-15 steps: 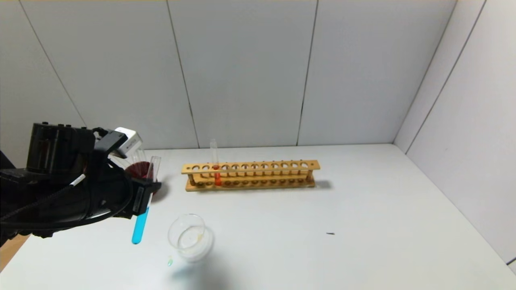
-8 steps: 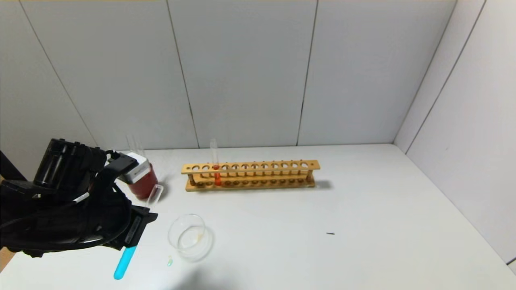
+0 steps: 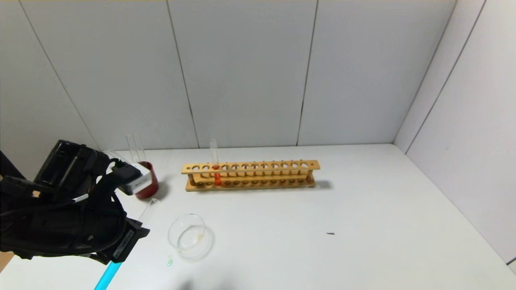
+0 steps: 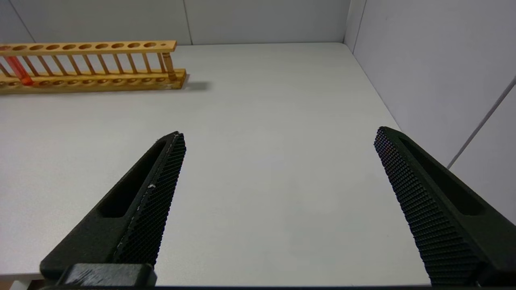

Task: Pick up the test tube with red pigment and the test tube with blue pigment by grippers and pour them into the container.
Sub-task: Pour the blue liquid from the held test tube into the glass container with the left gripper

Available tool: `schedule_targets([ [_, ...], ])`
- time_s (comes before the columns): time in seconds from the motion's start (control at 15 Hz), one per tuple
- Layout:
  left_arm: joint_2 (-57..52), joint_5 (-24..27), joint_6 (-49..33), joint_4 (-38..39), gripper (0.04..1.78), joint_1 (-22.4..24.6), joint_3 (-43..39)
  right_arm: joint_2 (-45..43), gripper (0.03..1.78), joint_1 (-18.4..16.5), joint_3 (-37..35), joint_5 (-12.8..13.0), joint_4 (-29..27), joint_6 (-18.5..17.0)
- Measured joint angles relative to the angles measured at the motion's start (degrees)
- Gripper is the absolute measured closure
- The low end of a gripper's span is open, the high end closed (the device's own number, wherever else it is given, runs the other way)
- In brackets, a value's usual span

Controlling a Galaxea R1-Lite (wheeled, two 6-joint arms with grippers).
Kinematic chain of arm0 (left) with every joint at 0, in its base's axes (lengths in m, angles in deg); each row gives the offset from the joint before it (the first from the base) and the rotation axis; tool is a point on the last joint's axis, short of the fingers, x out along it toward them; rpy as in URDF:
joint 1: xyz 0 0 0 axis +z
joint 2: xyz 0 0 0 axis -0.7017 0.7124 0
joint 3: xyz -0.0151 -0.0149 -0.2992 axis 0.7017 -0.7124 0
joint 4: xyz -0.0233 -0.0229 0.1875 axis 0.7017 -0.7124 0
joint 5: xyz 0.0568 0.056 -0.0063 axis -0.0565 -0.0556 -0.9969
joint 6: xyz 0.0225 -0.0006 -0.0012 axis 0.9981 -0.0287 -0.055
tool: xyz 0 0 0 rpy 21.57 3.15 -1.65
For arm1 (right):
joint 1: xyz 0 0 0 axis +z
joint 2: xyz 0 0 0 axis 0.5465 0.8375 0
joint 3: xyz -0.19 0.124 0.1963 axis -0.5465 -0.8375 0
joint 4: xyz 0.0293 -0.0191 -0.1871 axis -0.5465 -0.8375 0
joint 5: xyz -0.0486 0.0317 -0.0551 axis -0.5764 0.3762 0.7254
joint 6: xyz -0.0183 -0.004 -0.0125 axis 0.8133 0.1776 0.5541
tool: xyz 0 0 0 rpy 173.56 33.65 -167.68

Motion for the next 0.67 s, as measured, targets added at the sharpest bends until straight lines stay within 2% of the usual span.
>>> schedule_targets([
  [0.67,8.0,-2.8,6.3,-8.2,1.52,0.0,5.3,0.0,0.1,0.0,0.0,0.0,0.0,0.0],
])
